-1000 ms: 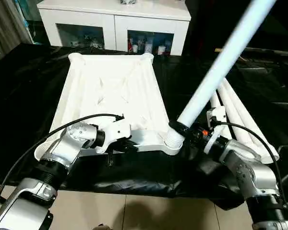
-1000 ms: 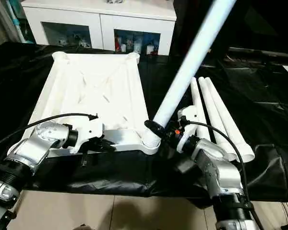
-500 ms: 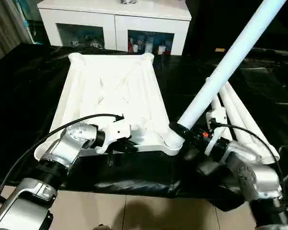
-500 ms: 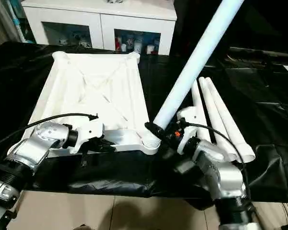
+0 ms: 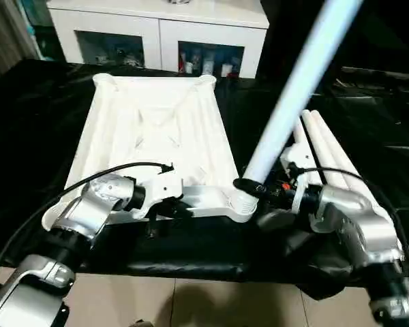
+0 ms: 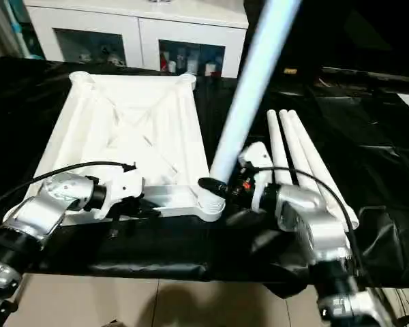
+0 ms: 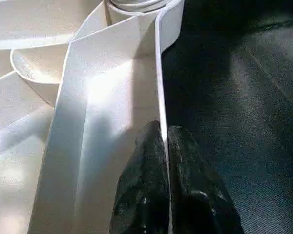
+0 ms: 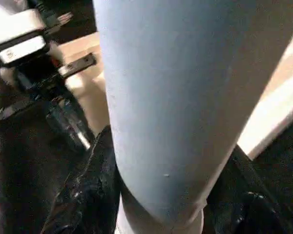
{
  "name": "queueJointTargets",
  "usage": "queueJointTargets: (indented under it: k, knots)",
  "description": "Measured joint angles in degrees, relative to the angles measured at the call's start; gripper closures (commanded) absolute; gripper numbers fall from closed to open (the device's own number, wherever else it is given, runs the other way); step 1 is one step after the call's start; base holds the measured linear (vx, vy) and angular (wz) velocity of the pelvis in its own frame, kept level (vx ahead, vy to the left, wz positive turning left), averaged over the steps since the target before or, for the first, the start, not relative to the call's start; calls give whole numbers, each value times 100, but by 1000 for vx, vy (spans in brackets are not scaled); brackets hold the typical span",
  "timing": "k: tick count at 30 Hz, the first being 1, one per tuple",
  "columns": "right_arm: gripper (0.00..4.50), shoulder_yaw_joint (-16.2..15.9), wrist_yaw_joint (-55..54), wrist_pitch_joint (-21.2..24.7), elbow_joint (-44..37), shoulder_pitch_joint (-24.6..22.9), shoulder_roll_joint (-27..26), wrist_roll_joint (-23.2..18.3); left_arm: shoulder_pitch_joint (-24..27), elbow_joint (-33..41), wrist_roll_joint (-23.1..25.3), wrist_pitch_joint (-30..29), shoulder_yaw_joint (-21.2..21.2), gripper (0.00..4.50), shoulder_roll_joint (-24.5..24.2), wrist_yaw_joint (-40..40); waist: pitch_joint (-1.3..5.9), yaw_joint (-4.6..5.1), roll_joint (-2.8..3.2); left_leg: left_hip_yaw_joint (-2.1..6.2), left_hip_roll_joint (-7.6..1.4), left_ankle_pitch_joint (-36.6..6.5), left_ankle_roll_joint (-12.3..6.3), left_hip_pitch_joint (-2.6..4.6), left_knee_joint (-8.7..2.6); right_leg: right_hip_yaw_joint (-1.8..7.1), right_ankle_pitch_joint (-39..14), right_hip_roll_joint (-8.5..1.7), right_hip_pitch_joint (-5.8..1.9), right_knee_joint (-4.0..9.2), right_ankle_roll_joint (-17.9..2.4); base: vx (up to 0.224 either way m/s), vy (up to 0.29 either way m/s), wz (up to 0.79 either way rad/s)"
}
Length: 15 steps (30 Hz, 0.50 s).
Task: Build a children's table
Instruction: Insert table leg to table base
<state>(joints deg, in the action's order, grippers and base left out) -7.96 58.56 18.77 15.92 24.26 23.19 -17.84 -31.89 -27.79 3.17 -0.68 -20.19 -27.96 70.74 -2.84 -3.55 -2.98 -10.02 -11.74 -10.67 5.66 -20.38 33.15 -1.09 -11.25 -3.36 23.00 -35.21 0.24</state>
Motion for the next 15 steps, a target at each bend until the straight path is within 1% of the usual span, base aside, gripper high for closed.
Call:
queueJointTargets:
  k: [5,11,13,15]
  knots:
    - [266,-149,397,-213,128,115,83,101,44,111,-9,1,-2,450,-76,143,17,2,-29,-6,-1,0,-1,0,-13,-1,-11,1,-5,18,-2,0,0,0]
    - [266,-171,465,-397,270,154,57,123,60,144,-6,-7,-3,450,-89,123,20,4,-50,-10,-2,0,-1,7,-19,-1,-14,1,-5,17,-2,0,0,0]
    - [266,-169,475,-504,319,146,30,123,63,144,-5,-10,-3,450,-92,115,20,9,-50,-11,-2,0,-1,8,-21,-1,-14,1,-5,17,-2,0,0,0]
    - [266,-152,545,-728,430,129,-7,126,67,147,-5,-9,-1,450,-94,118,21,13,-53,-11,-2,0,-1,9,-22,-1,-14,1,-5,17,-2,0,0,0]
